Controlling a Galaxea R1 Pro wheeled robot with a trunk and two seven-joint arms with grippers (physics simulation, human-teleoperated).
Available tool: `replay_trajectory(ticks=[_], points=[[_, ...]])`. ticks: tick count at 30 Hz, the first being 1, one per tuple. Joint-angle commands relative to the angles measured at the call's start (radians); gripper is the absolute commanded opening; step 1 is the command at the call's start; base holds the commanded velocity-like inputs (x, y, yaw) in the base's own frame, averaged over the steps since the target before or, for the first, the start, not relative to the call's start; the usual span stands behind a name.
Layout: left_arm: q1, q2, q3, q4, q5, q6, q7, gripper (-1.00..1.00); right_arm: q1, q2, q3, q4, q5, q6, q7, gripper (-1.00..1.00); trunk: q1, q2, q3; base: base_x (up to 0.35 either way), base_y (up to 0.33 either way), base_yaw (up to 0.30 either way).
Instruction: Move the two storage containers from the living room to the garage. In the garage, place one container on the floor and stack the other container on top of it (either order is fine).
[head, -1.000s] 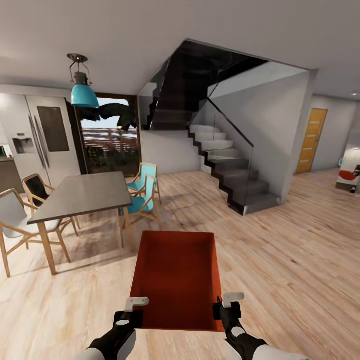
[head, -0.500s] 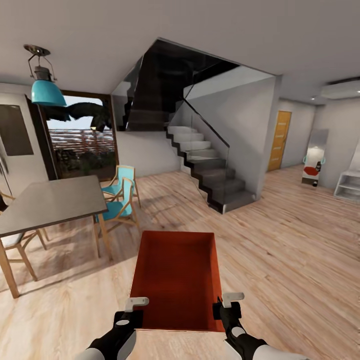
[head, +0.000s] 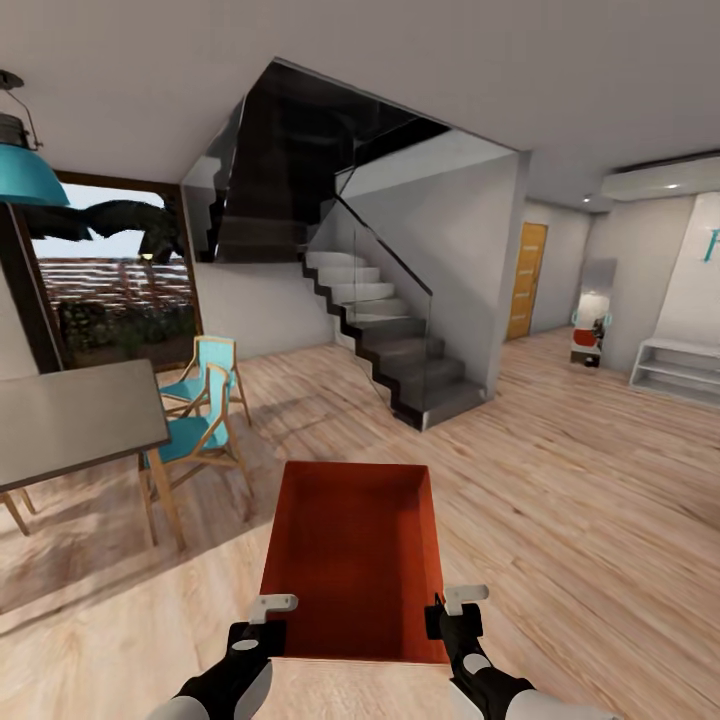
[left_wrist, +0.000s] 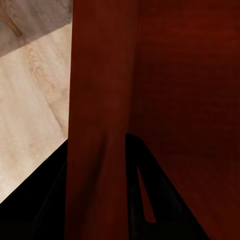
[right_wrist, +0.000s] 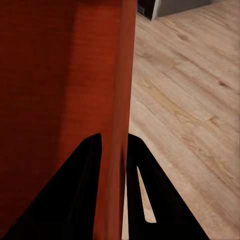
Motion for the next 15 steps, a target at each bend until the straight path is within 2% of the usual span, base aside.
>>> replay_trajectory(ticks=[1,4,6,15], points=[[0.000,0.001,-0.007,0.004,0.018,0.001,0.011,-1.00,-0.002,0.000,-0.023,-0.001,-0.019,-0.058,-0.009,-1.00,0.001,-0.001,-0.001,0.322,0.000,-0.006],[0.000,0.001,-0.007,0.004,0.018,0.001,0.011,-1.00,-0.002,0.000,-0.023,0.000,-0.020,-0.058,-0.009,-1.00,0.001,-0.001,-0.001,0.322,0.000,-0.023],[0.000,0.001,-0.008,0.004,0.018,0.001,0.011,-1.00,-0.002,0.000,-0.023,-0.001,-0.022,-0.058,-0.009,-1.00,0.001,-0.001,-0.001,0.322,0.000,-0.183],[0.000,0.001,-0.008,0.004,0.018,0.001,0.011,-1.00,-0.002,-0.001,-0.024,0.000,-0.024,-0.058,-0.009,-1.00,0.001,-0.001,-0.001,0.322,0.000,-0.274]])
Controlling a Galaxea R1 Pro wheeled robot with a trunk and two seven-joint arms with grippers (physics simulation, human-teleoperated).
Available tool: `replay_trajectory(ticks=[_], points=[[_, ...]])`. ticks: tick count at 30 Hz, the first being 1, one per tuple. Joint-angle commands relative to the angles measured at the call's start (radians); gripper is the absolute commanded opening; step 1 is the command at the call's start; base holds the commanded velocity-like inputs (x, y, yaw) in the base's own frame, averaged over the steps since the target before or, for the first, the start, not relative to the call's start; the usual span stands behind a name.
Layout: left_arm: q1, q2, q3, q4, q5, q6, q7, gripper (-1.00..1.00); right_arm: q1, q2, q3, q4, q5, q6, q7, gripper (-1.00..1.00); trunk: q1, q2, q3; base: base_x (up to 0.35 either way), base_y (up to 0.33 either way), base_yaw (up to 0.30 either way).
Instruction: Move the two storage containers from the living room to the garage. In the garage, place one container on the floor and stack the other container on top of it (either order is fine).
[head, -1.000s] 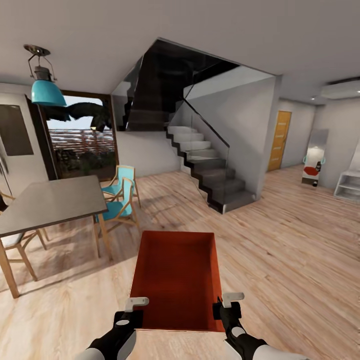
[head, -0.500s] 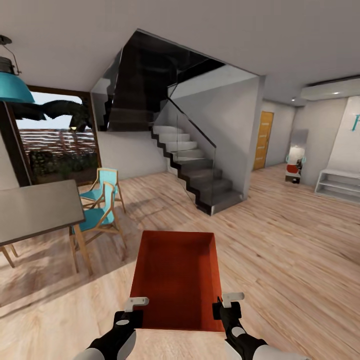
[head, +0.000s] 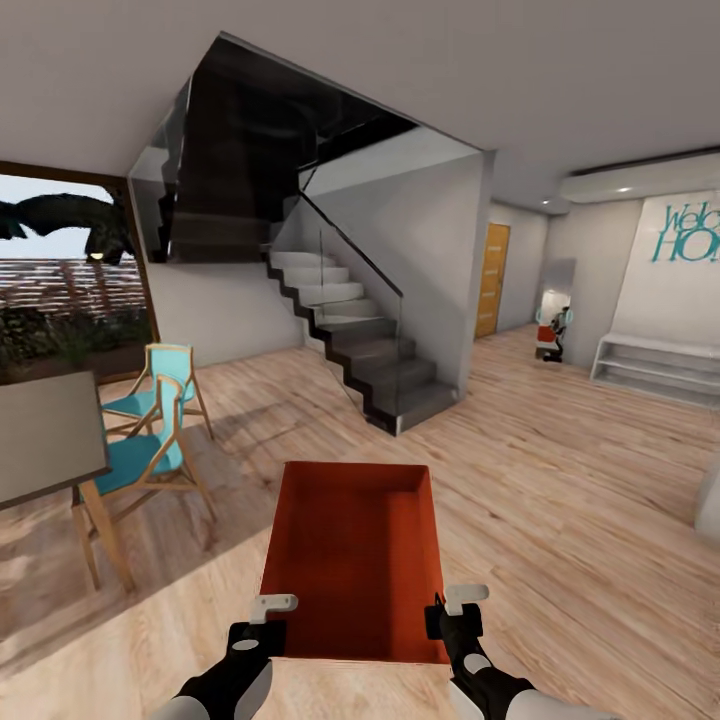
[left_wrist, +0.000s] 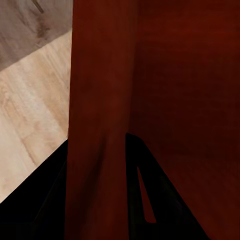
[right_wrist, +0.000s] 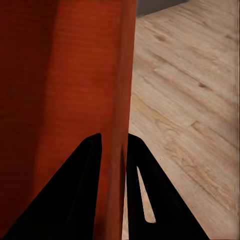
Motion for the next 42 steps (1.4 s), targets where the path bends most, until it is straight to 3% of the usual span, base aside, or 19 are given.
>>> replay_trajectory(ticks=[1,42], points=[[0.000,0.001,-0.007,0.004,0.018,0.001,0.012,-1.00,-0.002,0.000,-0.024,0.000,-0.022,-0.057,-0.013,-1.00,0.001,-0.001,-0.001,0.322,0.000,-0.287],[0.000,0.002,-0.008,0.004,0.018,0.001,0.012,-1.00,-0.002,0.000,-0.024,-0.001,-0.022,-0.057,-0.013,-1.00,0.001,-0.001,-0.001,0.322,0.000,-0.287]])
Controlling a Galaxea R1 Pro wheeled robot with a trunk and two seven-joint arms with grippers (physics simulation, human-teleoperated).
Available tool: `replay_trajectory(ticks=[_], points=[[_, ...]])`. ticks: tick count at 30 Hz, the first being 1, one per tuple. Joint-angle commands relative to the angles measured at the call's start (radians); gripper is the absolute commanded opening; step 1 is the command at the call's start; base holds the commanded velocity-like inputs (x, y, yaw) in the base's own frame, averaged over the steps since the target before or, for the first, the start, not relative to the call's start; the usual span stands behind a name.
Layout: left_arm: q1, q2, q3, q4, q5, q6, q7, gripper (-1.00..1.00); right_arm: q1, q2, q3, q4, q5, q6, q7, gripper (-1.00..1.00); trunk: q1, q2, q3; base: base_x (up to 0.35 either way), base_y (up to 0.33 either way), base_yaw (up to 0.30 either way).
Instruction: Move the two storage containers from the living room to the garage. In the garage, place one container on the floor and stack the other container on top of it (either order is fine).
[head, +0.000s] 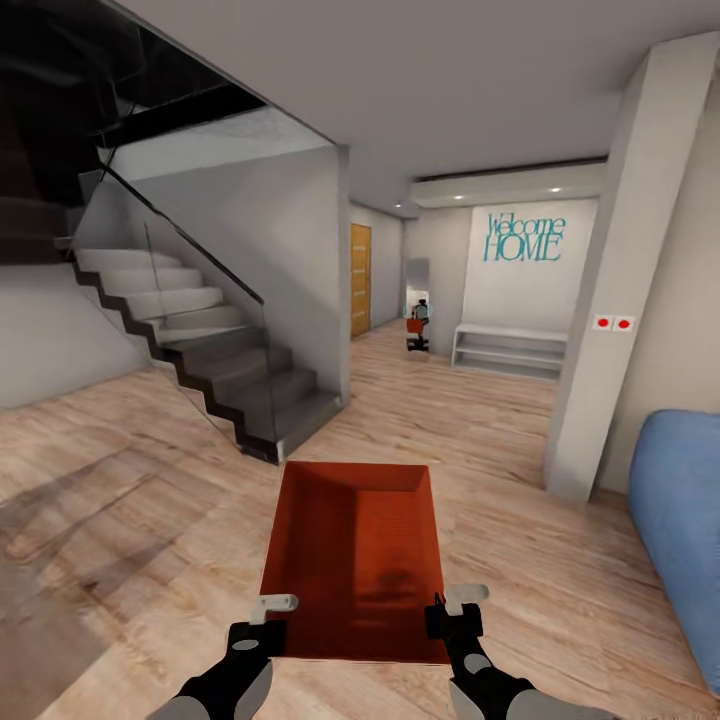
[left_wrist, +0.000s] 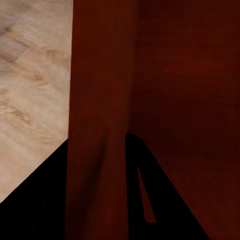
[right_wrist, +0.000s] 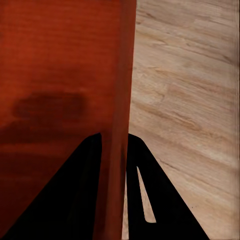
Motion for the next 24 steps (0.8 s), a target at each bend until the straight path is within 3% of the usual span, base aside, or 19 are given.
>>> replay_trajectory(ticks=[1,18,24], points=[[0.000,0.001,-0.007,0.004,0.017,0.000,0.012,-1.00,-0.002,0.000,-0.024,0.000,-0.022,-0.058,-0.014,-1.00,0.001,-0.001,-0.001,0.322,0.000,-0.287],[0.000,0.002,-0.007,0.004,0.017,0.001,0.012,-1.00,-0.002,0.000,-0.024,0.000,-0.022,-0.058,-0.013,-1.00,0.001,-0.001,-0.001,0.322,0.000,-0.286],[0.000,0.002,-0.007,0.004,0.017,0.000,0.012,-1.00,-0.002,0.000,-0.024,0.000,-0.022,-0.058,-0.014,-1.00,0.001,-0.001,-0.001,0.322,0.000,-0.072]])
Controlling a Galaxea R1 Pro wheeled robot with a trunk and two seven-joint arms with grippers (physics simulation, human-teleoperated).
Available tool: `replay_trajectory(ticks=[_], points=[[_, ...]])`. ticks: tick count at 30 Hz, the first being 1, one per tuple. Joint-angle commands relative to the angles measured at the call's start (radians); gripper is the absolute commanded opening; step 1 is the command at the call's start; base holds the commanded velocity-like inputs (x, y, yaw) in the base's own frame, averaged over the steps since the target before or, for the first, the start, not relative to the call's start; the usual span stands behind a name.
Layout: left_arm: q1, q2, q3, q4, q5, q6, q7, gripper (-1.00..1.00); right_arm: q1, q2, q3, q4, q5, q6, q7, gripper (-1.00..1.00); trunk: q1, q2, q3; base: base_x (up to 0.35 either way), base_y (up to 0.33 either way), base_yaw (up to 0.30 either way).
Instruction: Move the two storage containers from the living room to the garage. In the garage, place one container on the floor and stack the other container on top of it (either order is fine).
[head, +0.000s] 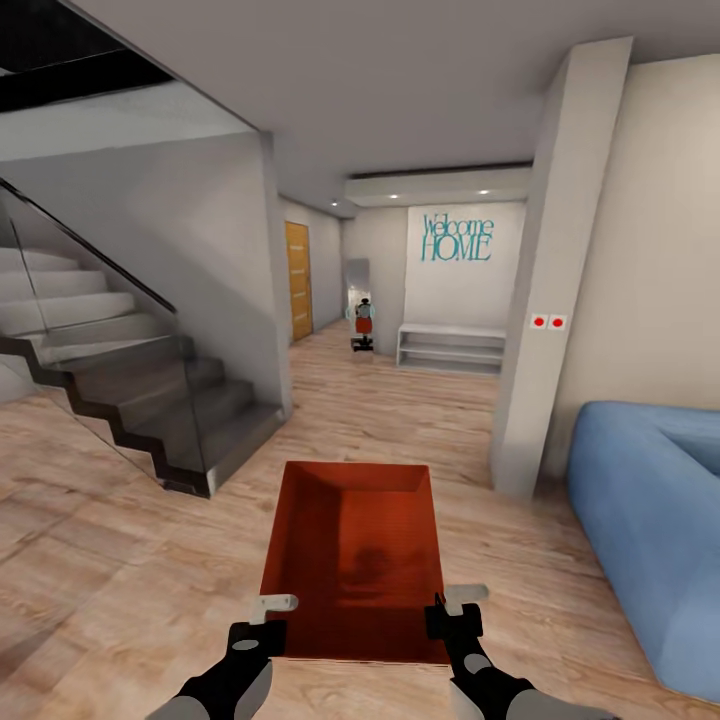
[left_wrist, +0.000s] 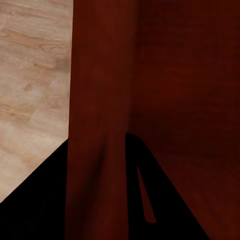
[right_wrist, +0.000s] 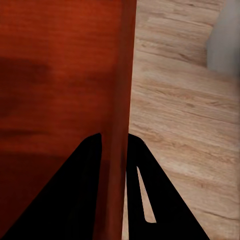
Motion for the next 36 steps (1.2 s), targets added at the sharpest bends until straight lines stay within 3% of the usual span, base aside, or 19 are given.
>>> replay_trajectory(ticks=[1,36], points=[[0.000,0.001,-0.006,0.004,0.016,0.001,0.012,-1.00,-0.002,0.000,-0.024,-0.001,-0.022,-0.058,-0.014,-1.00,0.001,-0.001,-0.001,0.322,0.000,-0.008],[0.000,0.001,-0.006,0.004,0.017,0.002,0.012,-1.00,-0.002,0.001,-0.024,-0.001,-0.023,-0.056,-0.015,-1.00,0.001,-0.001,-0.001,0.322,0.000,0.000]])
